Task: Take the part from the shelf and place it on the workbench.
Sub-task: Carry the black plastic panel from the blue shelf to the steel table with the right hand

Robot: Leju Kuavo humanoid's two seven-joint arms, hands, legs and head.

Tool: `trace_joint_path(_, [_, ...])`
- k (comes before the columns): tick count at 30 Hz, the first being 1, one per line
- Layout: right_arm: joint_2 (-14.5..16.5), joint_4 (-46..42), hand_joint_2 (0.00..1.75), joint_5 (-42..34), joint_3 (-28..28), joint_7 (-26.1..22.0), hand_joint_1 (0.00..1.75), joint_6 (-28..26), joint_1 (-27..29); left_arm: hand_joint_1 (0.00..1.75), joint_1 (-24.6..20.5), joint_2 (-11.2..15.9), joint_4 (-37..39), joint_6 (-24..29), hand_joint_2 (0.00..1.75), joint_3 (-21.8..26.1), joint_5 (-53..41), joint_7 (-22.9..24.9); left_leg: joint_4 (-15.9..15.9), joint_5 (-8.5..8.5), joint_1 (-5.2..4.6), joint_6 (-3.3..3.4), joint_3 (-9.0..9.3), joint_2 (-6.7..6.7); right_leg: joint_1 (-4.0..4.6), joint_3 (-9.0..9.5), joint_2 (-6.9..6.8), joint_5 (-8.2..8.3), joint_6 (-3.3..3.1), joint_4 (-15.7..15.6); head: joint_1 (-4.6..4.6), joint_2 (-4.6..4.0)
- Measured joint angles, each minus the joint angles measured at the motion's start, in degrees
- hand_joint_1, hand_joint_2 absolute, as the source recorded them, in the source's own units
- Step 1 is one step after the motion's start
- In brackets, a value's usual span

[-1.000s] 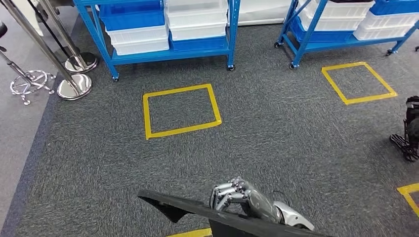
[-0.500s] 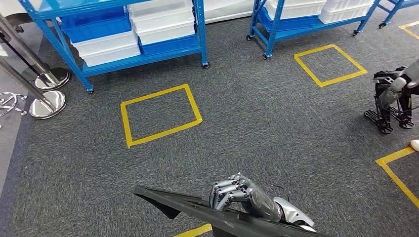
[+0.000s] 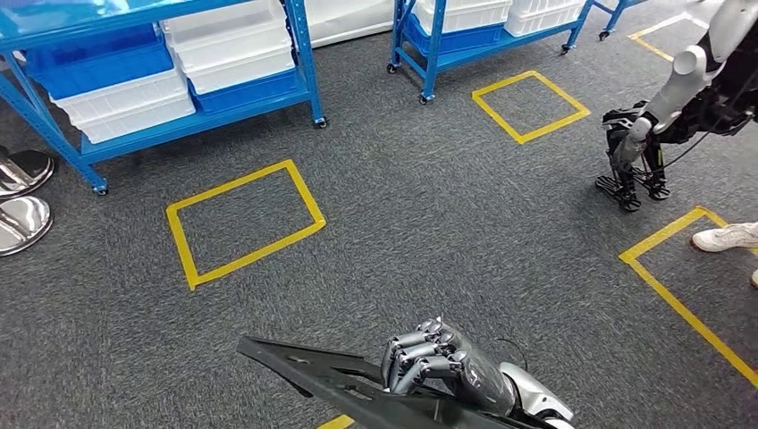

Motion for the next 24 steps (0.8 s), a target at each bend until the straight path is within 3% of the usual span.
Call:
trace_joint_path(2, [-0.16, 0.00, 1.75, -0.20, -0.01, 0.09, 1.75, -0.10, 0.00, 0.00, 0.20, -0.05, 0.00, -0.09, 1.75, 0.01, -0.09, 0.04, -0.13, 0.08, -0.14, 0.12, -0.15, 1.56, -0.18, -3.20, -2.08, -3.49, 0.47, 6.71, -0.01, 0.00])
trace_joint_path(3, [-0.21, 0.01, 1.75, -0.27, -0.01, 0.12, 1.75, -0.10, 0.10, 0.00, 0.26, -0.09, 0.00, -0.14, 1.75, 0.02, -0.13, 0.08, -0.07, 0.06, -0.17, 0.09, -0.27, 2.37, -0.37, -4.32, -2.41, -4.28, 0.74, 9.17, 0.00, 0.00])
trace_joint_path(4, [-0.28, 0.01, 1.75, -0.32, -0.02, 0.13, 1.75, -0.09, 0.19, 0.00, 0.27, -0.14, 0.00, -0.17, 1.75, 0.02, -0.16, 0.12, 0.02, 0.01, -0.19, 0.02, -0.35, 3.15, -0.57, -4.46, -2.65, -4.03, 0.99, 9.78, 0.00, 0.00])
trace_joint_path(5, [-0.36, 0.01, 1.75, -0.36, -0.02, 0.14, 1.75, -0.09, 0.23, 0.00, 0.24, -0.20, 0.00, -0.21, 1.75, 0.02, -0.17, 0.15, 0.17, -0.07, -0.19, -0.11, -0.41, 3.88, -0.74, -3.36, -2.97, -2.76, 1.19, 8.11, 0.00, 0.00])
trace_joint_path(6, [-0.41, 0.01, 1.75, -0.39, -0.03, 0.14, 1.75, -0.08, 0.23, 0.00, 0.20, -0.26, 0.00, -0.22, 1.75, 0.02, -0.17, 0.17, 0.40, -0.23, -0.17, -0.32, -0.41, 4.53, -0.84, -1.17, -3.64, -0.87, 1.28, 4.49, 0.01, 0.00])
trace_joint_path(8, [-0.48, 0.00, 1.75, -0.45, -0.04, 0.16, 1.75, -0.08, 0.21, 0.00, 0.13, -0.33, 0.00, -0.22, 1.75, 0.02, -0.17, 0.19, 1.03, -0.69, -0.30, -0.97, -0.44, 5.62, -0.68, 3.03, -5.70, 1.57, 0.92, -2.85, 0.00, 0.00])
trace_joint_path(10, [-0.54, -0.01, 1.75, -0.51, -0.06, 0.19, 1.75, -0.07, 0.26, 0.00, 0.07, -0.35, 0.00, -0.01, 1.75, 0.04, -0.30, 0.26, 1.44, -0.99, -0.48, -1.67, -0.44, 6.50, -0.27, 4.19, -6.42, 1.93, 0.28, -5.27, -0.01, 0.00])
trace_joint_path(12, [-0.64, -0.02, 1.75, -0.58, -0.12, 0.32, 1.75, -0.09, 0.60, 0.00, -0.03, -0.41, 0.00, 0.71, 1.75, 0.04, -0.69, 0.48, 1.49, -1.17, -0.47, -2.25, -0.34, 7.25, -0.23, 3.98, -5.27, 2.32, -0.32, -5.37, -0.01, 0.00])
trace_joint_path(13, [-0.71, -0.04, 1.75, -0.61, -0.16, 0.39, 1.75, -0.15, 0.86, 0.00, -0.10, -0.45, 0.00, 1.15, 1.75, 0.04, -0.95, 0.61, 1.83, -1.63, -0.35, -2.55, -0.41, 6.77, -0.36, 3.95, -4.75, 2.52, -0.65, -5.58, -0.01, 0.00])
trace_joint_path(15, [-0.82, -0.09, 1.75, -0.69, -0.34, 0.47, 1.75, -0.38, 1.36, 0.00, -0.15, -0.55, 0.00, 1.85, 1.75, 0.04, -1.28, 0.98, 5.26, -4.33, 0.01, -3.06, -1.75, 4.15, -0.72, 3.88, -3.76, 2.97, -1.33, -5.99, -0.02, 0.00])
trace_joint_path(17, [-0.95, -0.14, 1.75, -1.05, -0.80, 0.38, 1.75, -0.73, 2.20, 0.00, -0.06, -0.62, 0.00, 2.56, 1.75, 0.04, -1.63, 1.53, 12.88, -8.41, 0.21, -3.40, -4.99, 1.79, -0.72, 3.60, -2.65, 3.17, -1.62, -5.99, -0.01, 0.00])
trace_joint_path(18, [-1.05, -0.15, 1.75, -1.38, -1.17, 0.23, 1.75, -0.87, 2.88, 0.00, -0.04, -0.67, 0.00, 2.93, 1.75, 0.04, -1.80, 1.77, 16.30, -9.66, 0.24, -3.50, -6.51, 1.44, -0.70, 3.48, -2.03, 3.22, -1.66, -5.94, -0.01, 0.00])
trace_joint_path(19, [-1.21, -0.15, 1.75, -1.78, -1.64, 0.02, 1.75, -0.96, 3.64, 0.00, -0.06, -0.75, 0.00, 3.31, 1.75, 0.04, -2.04, 1.96, 17.98, -9.78, 0.28, -3.56, -7.22, 1.33, -0.71, 3.41, -1.40, 3.25, -1.66, -5.85, -0.01, 0.00])
trace_joint_path(20, [-1.38, -0.15, 1.75, -2.15, -2.18, -0.20, 1.75, -0.99, 4.34, 0.00, -0.11, -0.83, 0.00, 3.60, 1.75, 0.04, -2.22, 2.08, 17.31, -8.71, 0.36, -3.57, -6.83, 1.26, -0.74, 3.38, -0.75, 3.26, -1.63, -5.71, -0.01, 0.00])
trace_joint_path(21, [-1.54, -0.16, 1.75, -2.47, -2.75, -0.39, 1.75, -0.99, 4.90, 0.00, -0.16, -0.90, 0.00, 3.79, 1.75, 0.04, -2.36, 2.15, 14.42, -6.72, 0.50, -3.57, -5.38, 0.93, -0.79, 3.36, -0.04, 3.24, -1.56, -5.52, -0.01, 0.00])
trace_joint_path(23, [-1.71, -0.20, 1.75, -2.84, -3.75, -0.68, 1.75, -0.98, 5.56, 0.00, -0.21, -0.97, 0.00, 3.94, 1.75, 0.03, -2.51, 2.23, 6.73, -3.32, 0.88, -3.49, -1.73, -1.36, -0.86, 3.11, 1.41, 3.17, -1.12, -4.97, -0.01, 0.00])
trace_joint_path(24, [-1.74, -0.22, 1.75, -2.97, -4.20, -0.81, 1.75, -0.93, 5.84, 0.00, -0.23, -1.01, 0.00, 3.96, 1.75, 0.03, -2.57, 2.28, 4.17, -2.59, 0.98, -3.39, -0.55, -2.44, -0.86, 2.81, 2.12, 3.23, -0.73, -4.71, -0.01, 0.00])
